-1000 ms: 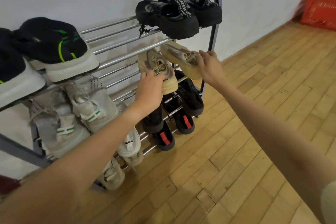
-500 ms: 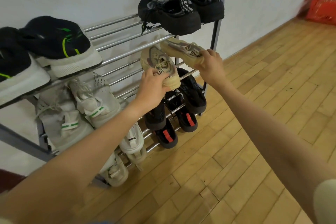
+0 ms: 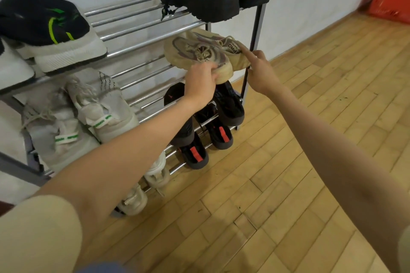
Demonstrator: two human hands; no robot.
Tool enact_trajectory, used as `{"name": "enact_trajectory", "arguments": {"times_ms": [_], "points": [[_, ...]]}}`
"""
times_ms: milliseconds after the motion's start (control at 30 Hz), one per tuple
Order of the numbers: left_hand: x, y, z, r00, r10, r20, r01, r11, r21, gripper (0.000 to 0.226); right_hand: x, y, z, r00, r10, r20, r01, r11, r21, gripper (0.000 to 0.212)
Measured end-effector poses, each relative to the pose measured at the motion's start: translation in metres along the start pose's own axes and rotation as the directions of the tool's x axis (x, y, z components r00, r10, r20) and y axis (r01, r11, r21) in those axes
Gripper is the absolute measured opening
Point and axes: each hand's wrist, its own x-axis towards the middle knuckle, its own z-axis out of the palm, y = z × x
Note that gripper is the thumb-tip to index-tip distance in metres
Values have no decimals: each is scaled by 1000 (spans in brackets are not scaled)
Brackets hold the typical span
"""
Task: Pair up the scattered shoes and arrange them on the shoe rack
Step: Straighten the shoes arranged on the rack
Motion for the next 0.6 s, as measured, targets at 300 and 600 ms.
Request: {"name": "enact_trajectory", "arguments": {"times_ms": [300,600], "points": [[-40,-24,11,983,176,-47,-179,981,-72,49,-46,13,85,835,371,-407,-151,865,479,52],[-108,-70,31,945,327,-12,-322,935,151,23,-87,36,164,843,274,-463,-49,896,441,43]]}}
